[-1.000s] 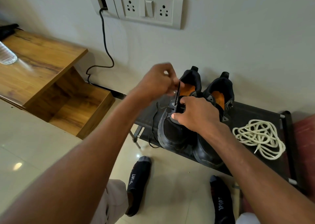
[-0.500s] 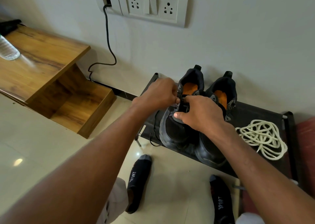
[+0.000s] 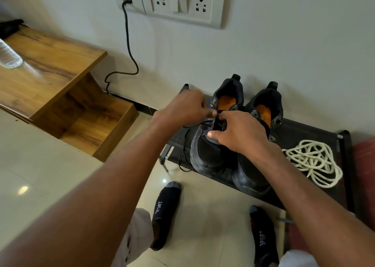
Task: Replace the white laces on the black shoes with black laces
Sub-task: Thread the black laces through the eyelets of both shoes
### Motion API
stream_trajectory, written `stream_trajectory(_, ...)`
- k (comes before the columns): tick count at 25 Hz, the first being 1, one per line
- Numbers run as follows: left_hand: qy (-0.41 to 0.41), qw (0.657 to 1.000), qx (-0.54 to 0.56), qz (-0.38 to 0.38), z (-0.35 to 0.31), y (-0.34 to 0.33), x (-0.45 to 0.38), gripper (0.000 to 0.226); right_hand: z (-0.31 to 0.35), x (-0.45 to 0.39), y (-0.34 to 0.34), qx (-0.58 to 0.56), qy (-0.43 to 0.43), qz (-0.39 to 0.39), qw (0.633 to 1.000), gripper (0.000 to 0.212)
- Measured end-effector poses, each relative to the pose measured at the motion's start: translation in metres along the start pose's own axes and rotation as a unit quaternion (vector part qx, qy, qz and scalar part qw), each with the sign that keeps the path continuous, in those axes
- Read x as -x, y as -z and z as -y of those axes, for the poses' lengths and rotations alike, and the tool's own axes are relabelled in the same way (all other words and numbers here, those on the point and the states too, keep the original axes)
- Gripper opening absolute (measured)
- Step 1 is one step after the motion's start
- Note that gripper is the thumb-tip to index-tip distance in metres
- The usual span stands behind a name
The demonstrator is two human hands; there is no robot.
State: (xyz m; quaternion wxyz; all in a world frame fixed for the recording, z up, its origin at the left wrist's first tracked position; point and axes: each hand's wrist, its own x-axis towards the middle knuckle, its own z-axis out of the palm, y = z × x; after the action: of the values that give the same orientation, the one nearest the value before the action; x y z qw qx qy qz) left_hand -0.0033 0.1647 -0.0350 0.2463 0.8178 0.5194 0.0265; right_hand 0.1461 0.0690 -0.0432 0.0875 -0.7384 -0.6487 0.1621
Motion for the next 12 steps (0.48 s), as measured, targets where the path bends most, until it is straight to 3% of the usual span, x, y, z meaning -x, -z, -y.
stream_trajectory(2, -0.009, 0.999, -0.035, 0.030, 0.003, -0.005, -0.002, 0.028, -0.001, 0.000, 0.001, -0.006, -0.003, -0.001, 1.000, 0.041)
stream_trajectory(6, -0.011, 1.000, 0.019, -0.012, -0.001, 0.006, -0.003, 0.025, -0.001, 0.001, 0.001, -0.006, -0.002, 0.002, 1.000, 0.046)
stream_trajectory(9, -0.015, 0.999, 0.007, 0.043, -0.003, 0.002, -0.001, 0.031, -0.003, 0.000, 0.001, -0.012, -0.004, 0.003, 1.000, 0.043)
stream_trajectory(12, -0.025, 0.997, -0.028, 0.071, -0.001, -0.006, -0.001, 0.021, -0.002, 0.000, 0.000, -0.015, -0.007, 0.003, 1.000, 0.039)
